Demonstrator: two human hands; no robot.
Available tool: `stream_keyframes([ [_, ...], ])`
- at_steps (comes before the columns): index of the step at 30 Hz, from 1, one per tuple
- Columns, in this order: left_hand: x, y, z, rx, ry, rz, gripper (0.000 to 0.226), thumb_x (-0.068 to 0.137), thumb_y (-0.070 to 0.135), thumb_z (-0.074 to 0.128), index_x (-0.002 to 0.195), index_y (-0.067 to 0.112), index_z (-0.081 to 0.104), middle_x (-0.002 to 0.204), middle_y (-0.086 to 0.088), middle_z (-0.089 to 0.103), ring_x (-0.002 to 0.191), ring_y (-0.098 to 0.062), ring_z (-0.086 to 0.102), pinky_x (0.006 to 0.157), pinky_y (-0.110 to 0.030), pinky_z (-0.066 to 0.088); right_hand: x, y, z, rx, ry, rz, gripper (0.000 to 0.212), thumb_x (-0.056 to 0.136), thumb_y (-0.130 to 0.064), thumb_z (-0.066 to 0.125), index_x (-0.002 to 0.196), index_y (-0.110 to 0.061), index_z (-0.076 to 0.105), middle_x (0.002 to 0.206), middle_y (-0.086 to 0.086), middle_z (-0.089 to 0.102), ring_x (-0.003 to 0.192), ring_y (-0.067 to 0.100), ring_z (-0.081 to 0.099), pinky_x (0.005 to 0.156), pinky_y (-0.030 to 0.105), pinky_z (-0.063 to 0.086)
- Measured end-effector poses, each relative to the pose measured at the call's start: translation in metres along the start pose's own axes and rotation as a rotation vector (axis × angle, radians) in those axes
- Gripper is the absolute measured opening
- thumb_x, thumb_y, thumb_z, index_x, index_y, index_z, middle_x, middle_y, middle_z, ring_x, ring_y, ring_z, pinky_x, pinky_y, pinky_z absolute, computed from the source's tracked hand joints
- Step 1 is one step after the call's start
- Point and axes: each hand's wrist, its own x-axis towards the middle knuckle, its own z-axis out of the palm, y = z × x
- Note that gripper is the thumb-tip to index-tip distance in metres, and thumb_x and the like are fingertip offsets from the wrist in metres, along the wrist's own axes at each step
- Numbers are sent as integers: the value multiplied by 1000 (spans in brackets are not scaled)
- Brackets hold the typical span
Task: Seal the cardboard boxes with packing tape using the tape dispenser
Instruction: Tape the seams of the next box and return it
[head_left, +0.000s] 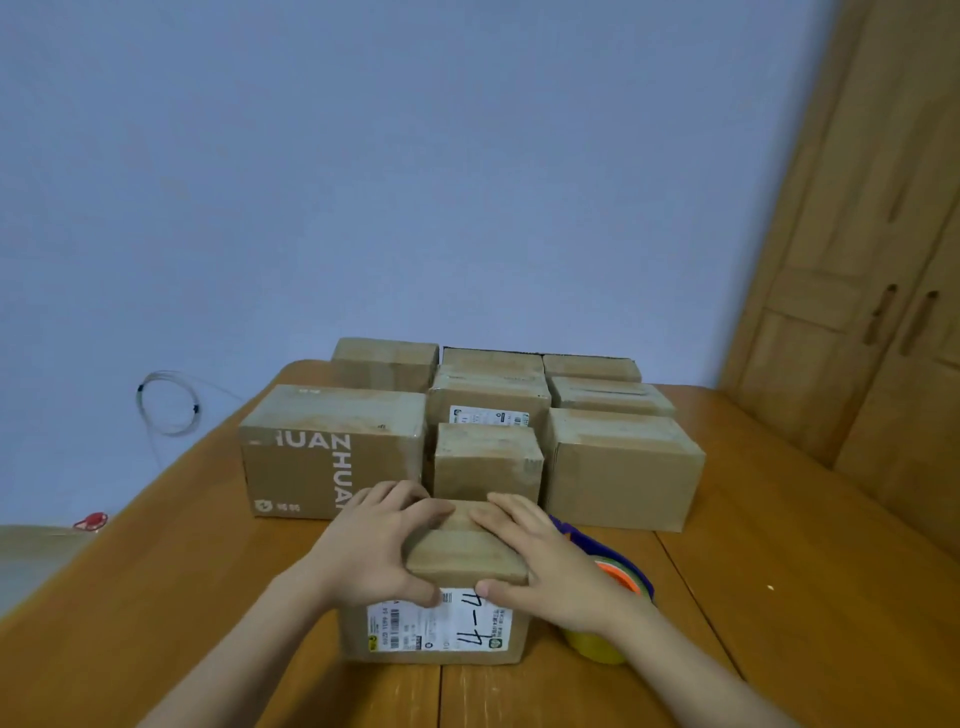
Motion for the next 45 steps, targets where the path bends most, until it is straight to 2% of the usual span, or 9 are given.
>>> stream_keyframes([
  [5,-4,-2,2,-63,-3,-18,104,51,82,36,145,39,31,139,13,33,130,-9,26,107,-28,23,-9,11,-17,156,145,66,64,85,-76,30,141,-44,33,152,-19,25,141,-3,15,115,27,16],
  [8,-3,-2,1,-78,-5,-24,105,50,83,37,145,40,31,139,13,33,131,-10,25,107,-29,24,-16,32,-39,163,334,190,37,97,-26,52,133,-30,50,137,-12,48,131,6,39,113,32,29],
  [11,-4,-3,3,-84,-8,-32,105,49,83,38,145,41,31,139,13,33,131,-10,25,107,-29,24,-25,51,-56,96,219,357,53,87,1,55,136,-20,49,139,-1,48,131,14,41,112,29,29],
  [16,-4,-4,5,-80,-24,-34,103,51,84,38,144,43,28,140,15,30,131,-8,24,109,-29,23,-27,65,-42,-38,-176,521,79,86,-18,65,152,-23,21,148,3,39,121,15,50,94,22,46],
  [23,-6,-3,4,-58,-54,-24,100,55,83,40,145,44,23,142,17,26,131,-4,19,109,-26,19,-13,68,-18,-180,-21,622,71,83,-18,71,145,-20,37,130,7,56,108,20,59,76,25,51],
  [31,-2,-5,-2,-102,-110,-25,101,57,92,28,147,45,23,148,19,24,134,-2,14,112,-27,17,-12,68,-70,-1,497,158,61,72,24,52,121,-11,60,100,-12,51,104,17,53,81,2,35],
  [38,4,6,-26,-362,9,-65,70,82,74,34,133,32,55,142,12,48,132,0,33,104,-19,26,-4,38,-90,-127,582,-150,66,69,7,43,128,-18,57,118,-10,49,114,12,47,93,13,37],
  [41,5,29,-36,-738,169,-95,82,82,79,31,108,12,71,101,4,69,100,-8,60,80,-16,41,-2,24,-92,-157,594,-191,67,67,5,43,130,-19,55,120,-10,49,115,9,46,95,10,36],
  [45,15,52,-50,-1219,174,-204,55,84,55,41,99,11,70,91,-1,73,82,-12,66,78,-23,50,0,9,-92,-257,592,-254,69,70,3,47,132,-26,46,132,-5,52,123,10,45,100,21,39],
])
